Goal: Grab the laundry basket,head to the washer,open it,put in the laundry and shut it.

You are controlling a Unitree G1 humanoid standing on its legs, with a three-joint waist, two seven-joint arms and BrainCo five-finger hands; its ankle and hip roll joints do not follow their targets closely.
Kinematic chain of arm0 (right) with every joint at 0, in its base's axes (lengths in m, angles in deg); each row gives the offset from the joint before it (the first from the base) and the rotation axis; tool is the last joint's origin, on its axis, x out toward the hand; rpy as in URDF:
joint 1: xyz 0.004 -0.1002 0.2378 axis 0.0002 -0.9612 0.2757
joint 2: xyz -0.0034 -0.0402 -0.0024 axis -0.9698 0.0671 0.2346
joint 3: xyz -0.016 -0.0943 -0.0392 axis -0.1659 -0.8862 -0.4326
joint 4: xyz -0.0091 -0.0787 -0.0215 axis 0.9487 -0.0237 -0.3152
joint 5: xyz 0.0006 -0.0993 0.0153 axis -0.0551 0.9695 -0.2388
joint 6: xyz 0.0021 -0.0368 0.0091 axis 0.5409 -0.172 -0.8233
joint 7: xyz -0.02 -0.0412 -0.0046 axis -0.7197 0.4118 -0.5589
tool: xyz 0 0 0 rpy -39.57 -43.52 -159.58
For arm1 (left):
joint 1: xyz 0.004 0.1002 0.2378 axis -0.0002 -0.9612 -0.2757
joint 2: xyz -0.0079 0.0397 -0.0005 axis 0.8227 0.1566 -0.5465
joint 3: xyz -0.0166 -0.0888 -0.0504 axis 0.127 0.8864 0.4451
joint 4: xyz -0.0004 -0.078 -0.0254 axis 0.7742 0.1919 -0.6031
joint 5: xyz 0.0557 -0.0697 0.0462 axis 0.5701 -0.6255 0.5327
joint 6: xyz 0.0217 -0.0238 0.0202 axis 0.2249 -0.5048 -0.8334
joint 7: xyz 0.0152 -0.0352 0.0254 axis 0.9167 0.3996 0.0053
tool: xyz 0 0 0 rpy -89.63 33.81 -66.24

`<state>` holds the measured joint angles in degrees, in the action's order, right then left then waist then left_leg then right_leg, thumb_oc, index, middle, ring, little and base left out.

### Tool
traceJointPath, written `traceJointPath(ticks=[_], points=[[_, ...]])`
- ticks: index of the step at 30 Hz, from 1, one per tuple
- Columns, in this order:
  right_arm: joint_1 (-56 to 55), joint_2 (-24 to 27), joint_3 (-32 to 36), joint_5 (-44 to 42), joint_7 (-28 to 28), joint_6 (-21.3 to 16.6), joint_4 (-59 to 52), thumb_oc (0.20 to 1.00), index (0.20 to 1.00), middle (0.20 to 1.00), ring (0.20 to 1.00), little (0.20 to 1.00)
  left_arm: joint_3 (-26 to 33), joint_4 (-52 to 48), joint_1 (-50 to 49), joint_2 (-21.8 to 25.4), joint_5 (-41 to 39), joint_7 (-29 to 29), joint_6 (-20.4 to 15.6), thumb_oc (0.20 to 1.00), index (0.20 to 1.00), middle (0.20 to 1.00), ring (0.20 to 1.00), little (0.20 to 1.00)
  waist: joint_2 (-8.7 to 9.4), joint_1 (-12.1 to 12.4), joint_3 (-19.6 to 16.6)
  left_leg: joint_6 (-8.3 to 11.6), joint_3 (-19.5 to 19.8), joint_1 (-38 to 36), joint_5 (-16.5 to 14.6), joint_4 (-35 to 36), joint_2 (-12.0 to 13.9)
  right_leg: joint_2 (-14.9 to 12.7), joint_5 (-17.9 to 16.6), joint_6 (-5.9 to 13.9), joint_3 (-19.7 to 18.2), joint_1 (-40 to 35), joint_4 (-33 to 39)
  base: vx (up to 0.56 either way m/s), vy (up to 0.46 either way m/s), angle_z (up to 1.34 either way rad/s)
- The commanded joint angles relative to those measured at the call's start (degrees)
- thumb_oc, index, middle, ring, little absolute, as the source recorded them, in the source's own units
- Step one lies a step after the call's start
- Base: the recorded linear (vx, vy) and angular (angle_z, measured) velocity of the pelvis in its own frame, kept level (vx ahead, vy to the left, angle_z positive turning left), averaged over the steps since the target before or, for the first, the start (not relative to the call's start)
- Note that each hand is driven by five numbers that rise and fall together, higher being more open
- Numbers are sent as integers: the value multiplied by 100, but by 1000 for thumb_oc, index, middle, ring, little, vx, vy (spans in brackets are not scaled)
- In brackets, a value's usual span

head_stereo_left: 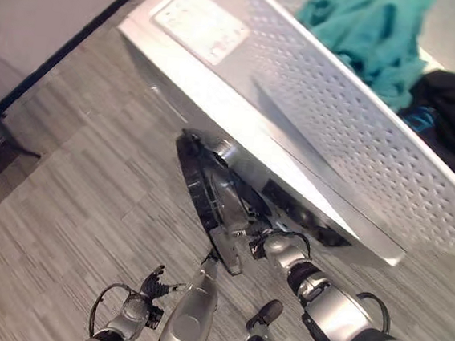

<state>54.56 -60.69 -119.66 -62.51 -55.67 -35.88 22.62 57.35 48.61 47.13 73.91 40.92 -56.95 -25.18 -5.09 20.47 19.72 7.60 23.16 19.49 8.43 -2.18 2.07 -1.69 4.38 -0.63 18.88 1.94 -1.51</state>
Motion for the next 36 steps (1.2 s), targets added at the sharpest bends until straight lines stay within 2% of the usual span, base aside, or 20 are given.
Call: traceJointPath(ticks=[1, 2, 3, 4, 5, 6, 7, 8, 10, 11, 12, 13, 14, 17, 20, 22, 23, 26, 32, 36], points=[[154, -556, 101, -631, -95, -533, -373, 1000, 1000, 1000, 1000, 1000, -277, 140, -122, 166, -132, 44, -69, 1000, 1000, 1000, 1000, 1000, 430, -37, -278, -210, 260, -51, 316, 621, -443, 373, 469, 187, -1888, 505, -339, -110, -223, 254], [-22, -526, 91, -690, -140, -555, -462, 1000, 1000, 1000, 1000, 1000, -265, 150, -129, 84, -80, 29, -52, 1000, 1000, 1000, 1000, 1000, 433, -120, -287, -157, 221, -48, 292, 656, -468, 409, 500, 148, -1796, 448, -301, -240, -216, 200], [-301, -316, 137, -736, -120, -611, -650, 1000, 1000, 1000, 1000, 1000, -235, 174, 15, -100, -51, 64, -40, 1000, 1000, 1000, 1000, 1000, 398, -348, -132, -203, -659, 85, 74, 386, -371, 191, 372, 218, -1467, 407, -253, -134, -38, 118], [-301, -312, 137, -736, -119, -610, -652, 1000, 1000, 1000, 1000, 1000, -236, 176, 17, -104, -51, 65, -40, 1000, 1000, 1000, 1000, 1000, 392, -347, -141, -204, -656, 104, 72, 372, -369, 195, 360, 221, -1466, 416, -245, -255, 42, 219], [-408, -229, 124, -767, -109, -628, -700, 1000, 1000, 1000, 1000, 1000, -186, 205, 51, -161, -49, 69, -46, 1000, 1000, 1000, 1000, 1000, 445, -508, -98, -280, -1292, 128, -153, -121, -199, 14, 229, 268, -1291, 473, -241, -327, 73, 241], [-605, -185, 53, -924, -105, -678, -803, 1000, 1000, 1000, 1000, 1000, -133, 289, 33, -235, -33, 134, -70, 1000, 1000, 1000, 1000, 1000, 672, -801, -70, -312, -1603, 9, -833, -1145, -7, -358, -15, 292, -1037, 598, -217, -401, 119, 205], [-842, -136, -20, -1031, -206, -687, -926, 1000, 1000, 1000, 1000, 1000, -105, 329, -6, -307, -7, 176, -82, 1000, 1000, 1000, 1000, 1000, 806, -977, -95, -387, -1346, -208, -1157, -1875, 131, -488, -94, 248, -1023, 639, -197, -296, 137, 79], [-989, -101, -48, -1078, -258, -680, -952, 1000, 1000, 1000, 1000, 1000, -86, 334, -34, -328, -11, 174, -88, 1000, 1000, 1000, 1000, 1000, 823, -1059, -126, -388, -1255, -454, -1194, -2003, 282, -505, -106, 232, -1004, 645, -215, -72, 183, 52], [-1293, -26, -36, -1072, -334, -610, -999, 1000, 1000, 1000, 1000, 1000, -75, 344, -114, -413, -58, 195, -77, 1000, 1000, 1000, 1000, 1000, 772, -1331, -300, -334, -1216, -1158, -1201, -1374, 584, -535, -196, 334, -1020, 649, -220, 35, 256, 49], [-1332, 13, 22, -1045, -401, -597, -1039, 1000, 1000, 1000, 1000, 1000, -53, 365, -132, -449, -57, 147, -58, 1000, 1000, 1000, 1000, 1000, 746, -1428, -411, -285, -1447, -1481, -1398, -1071, 754, -565, -227, 384, -1046, 680, -234, 22, 193, 36], [-1331, 12, 23, -1045, -401, -596, -1039, 1000, 1000, 1000, 1000, 1000, -53, 366, -130, -447, -57, 147, -58, 1000, 1000, 1000, 1000, 1000, 761, -1436, -421, -288, -1444, -1473, -1371, -1046, 738, -581, -237, 388, -1044, 693, -227, -49, 280, 25], [-1405, 100, 141, -928, -412, -593, -1040, 1000, 1000, 1000, 1000, 1000, -160, 362, -130, -483, 21, 57, -59, 1000, 1000, 1000, 1000, 1000, 685, -1535, -546, -200, -1757, -1706, -1374, -311, 828, -737, -361, 525, -933, 777, -241, -136, 365, 16], [-1410, 140, 207, -860, -407, -587, -1064, 1000, 1000, 1000, 1000, 1000, -324, 240, -81, -457, 141, -7, -66, 1000, 1000, 1000, 1000, 1000, 635, -1567, -538, -209, -1726, -1737, -1410, -123, 667, -924, -529, 620, -868, 867, -254, -175, 453, -9], [-1341, 103, 212, -812, -405, -578, -1061, 1000, 1000, 1000, 1000, 1000, -385, 118, -77, -415, 159, -22, -93, 1000, 1000, 1000, 1000, 1000, 625, -1523, -522, -277, -1672, -1761, -1481, -6, 497, -1077, -689, 712, -867, 942, -225, -125, 216, -7], [-693, -5, 373, -646, -242, -598, -683, 1000, 1000, 1000, 1000, 1000, -526, -374, -39, -234, 22, 3, -182, 1000, 1000, 1000, 1000, 1000, 566, -1237, -467, -424, -1505, -1632, -1508, 75, 181, -1398, -996, 896, -929, 1127, -113, -117, 177, -39], [-436, 3, 470, -610, -178, -593, -547, 1000, 1000, 1000, 1000, 1000, -590, -587, -34, -161, 0, -14, -203, 1000, 1000, 1000, 1000, 1000, 532, -1151, -443, -442, -1479, -1574, -1505, 63, 127, -1471, -1039, 925, -899, 1143, -78, -90, 84, -37], [114, 117, 739, -561, -18, -587, -278, 1000, 1000, 1000, 1000, 1000, -725, -1191, -16, 80, -48, -80, -273, 1000, 1000, 1000, 1000, 1000, 428, -952, -354, -478, -1421, -1384, -1515, -49, -1, -1617, -1129, 969, -823, 1165, -28, -110, 77, 9], [786, 347, 1148, -668, 141, -574, 3, 1000, 1000, 1000, 1000, 1000, -877, -2002, -83, 475, -285, -274, -318, 1000, 1000, 1000, 1000, 1000, 284, -689, -150, -509, -1250, -1043, -1537, -374, -185, -1760, -1202, 1003, -721, 1158, 3, -116, 48, 38], [1685, 1042, 1730, -1058, 295, -603, 435, 1000, 1000, 1000, 1000, 1000, -1151, -2977, -186, 921, -548, -654, -282, 1000, 1000, 1000, 1000, 1000, -120, -189, 54, -483, -771, -452, -1436, -654, -453, -1914, -1236, 1049, -335, 1094, 99, -59, -13, 44], [1964, 1324, 1944, -1424, 300, -655, 474, 1000, 1000, 1000, 1000, 1000, -1288, -3160, -66, 1040, -419, -748, -259, 1000, 1000, 1000, 1000, 1000, -247, -21, 33, -417, -596, -182, -1352, -721, -494, -1911, -1222, 1053, -178, 1090, 189, -12, -26, 40]])
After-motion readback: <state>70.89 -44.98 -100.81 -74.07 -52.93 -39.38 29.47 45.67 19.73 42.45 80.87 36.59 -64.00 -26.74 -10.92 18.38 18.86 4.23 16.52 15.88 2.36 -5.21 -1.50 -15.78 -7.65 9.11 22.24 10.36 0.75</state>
